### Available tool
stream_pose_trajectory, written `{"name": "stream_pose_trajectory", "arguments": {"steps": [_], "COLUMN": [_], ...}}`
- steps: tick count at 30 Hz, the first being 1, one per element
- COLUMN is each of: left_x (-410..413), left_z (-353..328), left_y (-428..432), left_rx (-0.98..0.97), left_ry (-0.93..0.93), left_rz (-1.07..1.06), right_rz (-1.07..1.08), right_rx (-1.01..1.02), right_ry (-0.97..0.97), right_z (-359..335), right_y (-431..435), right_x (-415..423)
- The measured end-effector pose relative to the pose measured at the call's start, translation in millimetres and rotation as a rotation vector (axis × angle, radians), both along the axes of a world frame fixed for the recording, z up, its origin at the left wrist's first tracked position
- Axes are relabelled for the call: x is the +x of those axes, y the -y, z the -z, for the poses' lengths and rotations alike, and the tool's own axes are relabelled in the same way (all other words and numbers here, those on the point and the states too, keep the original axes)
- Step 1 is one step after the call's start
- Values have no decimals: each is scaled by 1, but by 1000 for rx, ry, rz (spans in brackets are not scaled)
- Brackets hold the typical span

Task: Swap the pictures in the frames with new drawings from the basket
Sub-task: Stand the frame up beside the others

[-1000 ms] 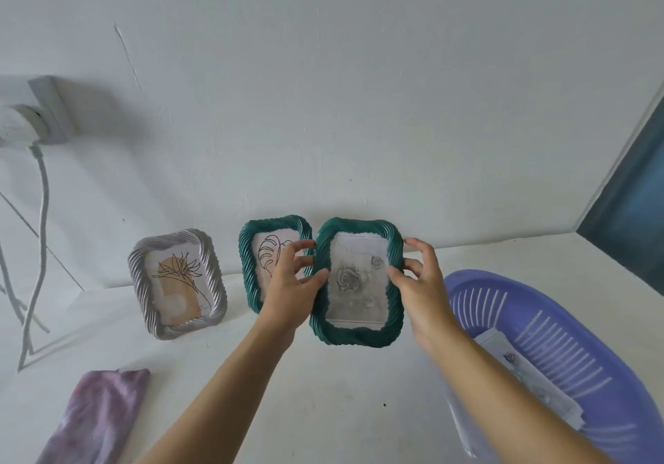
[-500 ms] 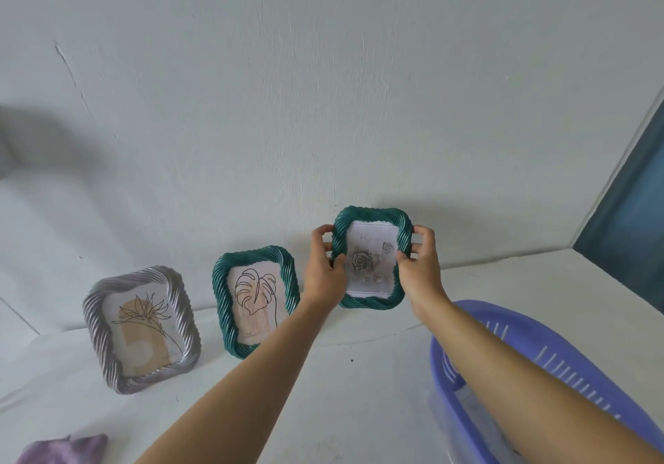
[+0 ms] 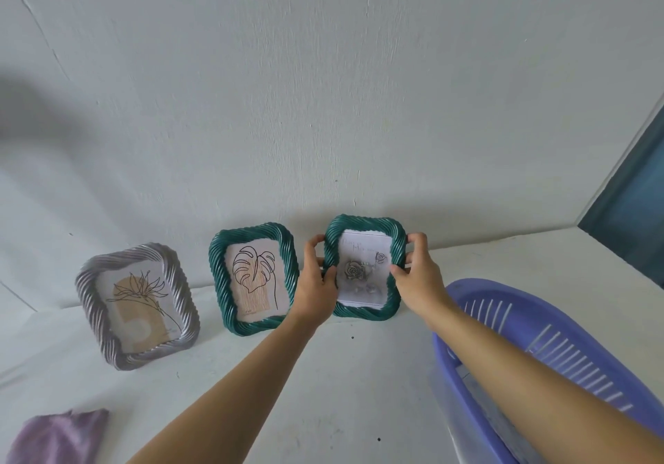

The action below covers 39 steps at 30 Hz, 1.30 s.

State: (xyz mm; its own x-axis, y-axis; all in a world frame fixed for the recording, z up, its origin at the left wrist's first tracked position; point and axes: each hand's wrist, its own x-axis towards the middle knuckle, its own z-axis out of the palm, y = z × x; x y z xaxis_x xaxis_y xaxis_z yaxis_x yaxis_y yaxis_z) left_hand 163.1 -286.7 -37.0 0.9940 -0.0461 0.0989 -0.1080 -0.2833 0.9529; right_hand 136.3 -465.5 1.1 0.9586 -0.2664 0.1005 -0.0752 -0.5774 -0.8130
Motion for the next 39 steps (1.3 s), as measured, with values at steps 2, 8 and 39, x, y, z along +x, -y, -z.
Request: {"name": "stream_pose_trajectory", "arguments": {"steps": [2, 8, 39], "left_x": [-3, -8, -101], "left_z": [0, -1, -70], "left_y": [-1, 1, 0], "left_rx": [5, 43, 93], "left_ry": [-10, 5, 50], "left_rz": [9, -6, 107], "right_rz": [-5, -20, -133], "right_rx": [-15, -35, -109], "right_ry": [-2, -42, 300], "right_z": [-2, -9, -41], "right_y": [-1, -3, 40], "right_x": [-2, -6, -112]}}
